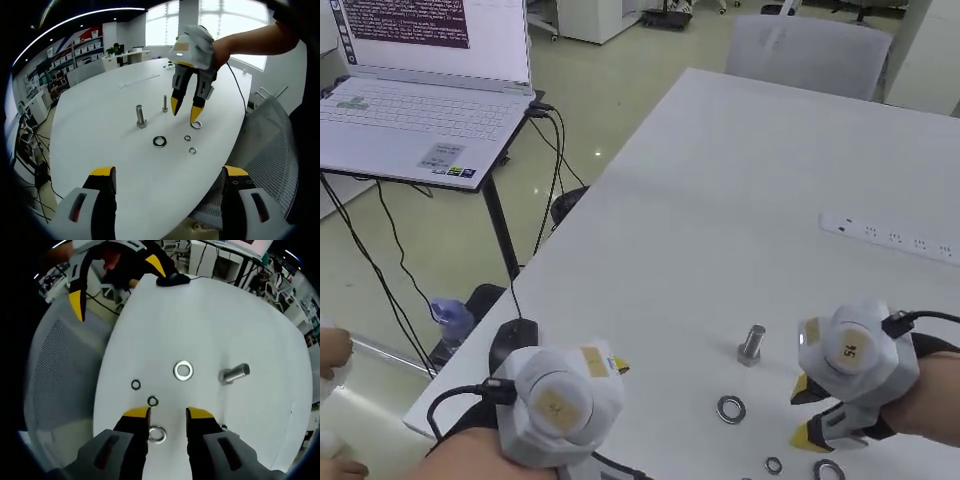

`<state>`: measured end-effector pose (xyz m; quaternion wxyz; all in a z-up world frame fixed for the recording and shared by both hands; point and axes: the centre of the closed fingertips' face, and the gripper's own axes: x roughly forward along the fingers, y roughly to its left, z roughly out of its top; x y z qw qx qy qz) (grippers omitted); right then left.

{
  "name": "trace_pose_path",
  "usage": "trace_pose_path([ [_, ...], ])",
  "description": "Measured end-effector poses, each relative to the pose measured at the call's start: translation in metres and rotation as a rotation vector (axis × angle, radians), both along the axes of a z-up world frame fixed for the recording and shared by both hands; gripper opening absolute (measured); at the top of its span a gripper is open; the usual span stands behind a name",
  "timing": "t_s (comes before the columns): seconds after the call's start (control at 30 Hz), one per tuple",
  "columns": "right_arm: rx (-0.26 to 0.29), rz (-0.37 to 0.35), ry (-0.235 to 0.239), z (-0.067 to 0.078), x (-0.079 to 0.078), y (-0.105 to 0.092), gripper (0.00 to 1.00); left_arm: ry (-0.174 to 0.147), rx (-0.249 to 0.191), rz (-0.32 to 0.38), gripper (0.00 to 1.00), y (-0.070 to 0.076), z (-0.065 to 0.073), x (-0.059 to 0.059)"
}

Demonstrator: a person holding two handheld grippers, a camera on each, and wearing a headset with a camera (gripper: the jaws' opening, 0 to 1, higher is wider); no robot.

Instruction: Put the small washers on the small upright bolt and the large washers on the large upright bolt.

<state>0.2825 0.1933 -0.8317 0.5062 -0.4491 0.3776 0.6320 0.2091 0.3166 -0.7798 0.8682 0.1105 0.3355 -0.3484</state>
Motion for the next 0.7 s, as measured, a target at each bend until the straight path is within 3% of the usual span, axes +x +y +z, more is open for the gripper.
trace_pose_path([
  [0.33,0.02,0.058,0.004,-0.011,-0.021,-0.001,0.29,0.005,0.02,0.003,0.88,0.003,-0.003,-0.001],
  [0.7,0.029,0.082,-0.018,-0.032,-0.024,0.0,0.27,0.008,0.016,0.002,0.86,0.001,-0.005,0.0],
])
